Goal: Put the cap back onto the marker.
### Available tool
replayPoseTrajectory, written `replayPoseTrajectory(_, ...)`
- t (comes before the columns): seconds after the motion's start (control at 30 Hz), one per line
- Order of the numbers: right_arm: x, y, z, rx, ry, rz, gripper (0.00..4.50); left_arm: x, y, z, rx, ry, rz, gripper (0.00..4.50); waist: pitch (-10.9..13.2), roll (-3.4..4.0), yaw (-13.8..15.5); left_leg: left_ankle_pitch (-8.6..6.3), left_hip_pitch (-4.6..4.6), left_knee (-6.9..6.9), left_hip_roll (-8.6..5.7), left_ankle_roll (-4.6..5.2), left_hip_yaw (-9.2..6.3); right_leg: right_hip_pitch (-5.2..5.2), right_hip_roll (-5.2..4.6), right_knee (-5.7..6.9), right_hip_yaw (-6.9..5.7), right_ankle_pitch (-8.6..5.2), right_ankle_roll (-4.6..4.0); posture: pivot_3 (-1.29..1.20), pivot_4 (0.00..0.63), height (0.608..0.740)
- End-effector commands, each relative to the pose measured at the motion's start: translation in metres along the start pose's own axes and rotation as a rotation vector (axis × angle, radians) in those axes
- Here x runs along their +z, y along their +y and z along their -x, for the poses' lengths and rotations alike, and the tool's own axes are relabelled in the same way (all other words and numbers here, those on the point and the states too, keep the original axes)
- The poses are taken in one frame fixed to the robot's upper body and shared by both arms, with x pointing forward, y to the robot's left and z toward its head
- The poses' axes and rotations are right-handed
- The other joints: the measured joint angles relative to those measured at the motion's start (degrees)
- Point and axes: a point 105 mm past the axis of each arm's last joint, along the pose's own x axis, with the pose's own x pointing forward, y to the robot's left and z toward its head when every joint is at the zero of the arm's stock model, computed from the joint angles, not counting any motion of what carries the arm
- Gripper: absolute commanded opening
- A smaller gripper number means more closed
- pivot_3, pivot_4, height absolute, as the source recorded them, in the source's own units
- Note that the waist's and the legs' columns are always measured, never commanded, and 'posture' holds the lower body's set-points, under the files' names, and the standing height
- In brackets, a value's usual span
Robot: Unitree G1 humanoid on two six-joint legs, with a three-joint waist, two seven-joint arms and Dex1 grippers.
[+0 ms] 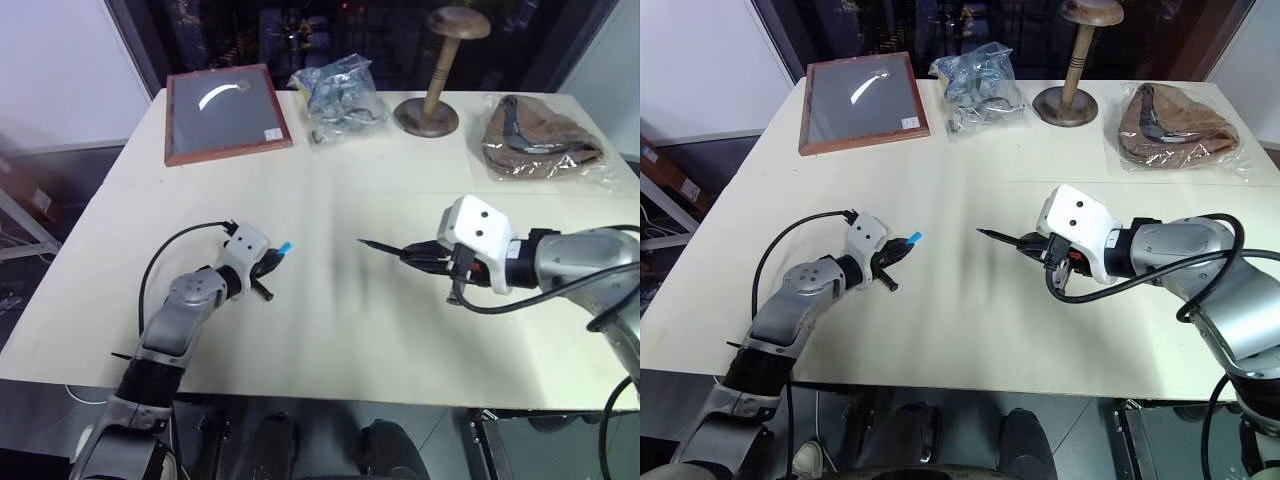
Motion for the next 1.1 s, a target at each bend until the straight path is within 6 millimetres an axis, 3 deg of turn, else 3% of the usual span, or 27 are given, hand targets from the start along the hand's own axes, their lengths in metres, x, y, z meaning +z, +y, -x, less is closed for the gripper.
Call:
replayPoseTrajectory(0.03,0.009,-0.006,0.008,-0.039,-0.023,0.042,0.00,-0.010,0.003,0.003,0.014,0.042,-0.002,0.06,0.00,0.00,-0.01,0.00,0.00,0.00,0.00,0.00,0.00,0.00,0.00,0.00,0.00,0.00,0.00,0.00,0.150,0.740)
replayPoseTrajectory(0.5,0.000,-0.013,-0.001,0.008,-0.028,0.073,0.00,0.048,-0.007,0.032,-0.246,-0.107,-0.100,0.06,0.02,-0.03,-0.33,0.00,-0.09,-0.10,0.01,0.00,0.00,-0.13,0.00,-0.04,-0.01,0.00,0.00,0.00,0.150,0.740)
replayPoseTrajectory(0.73,-0.009,-0.020,-0.019,0.049,-0.023,0.216,0.00,0.086,-0.003,0.039,-0.395,-0.240,-0.201,0.06,0.02,-0.02,-0.70,0.00,-0.10,-0.10,0.01,0.00,0.02,-0.14,0.00,-0.05,-0.02,0.00,0.00,0.00,0.150,0.740)
replayPoseTrajectory(1.1,0.002,-0.017,-0.049,0.116,-0.069,0.388,0.00,0.085,0.013,0.038,-0.541,-0.248,-0.345,0.06,0.03,-0.02,-1.93,0.00,-0.15,-0.16,0.04,0.00,0.02,-0.25,0.04,-0.01,-0.08,0.00,0.00,0.00,0.150,0.740)
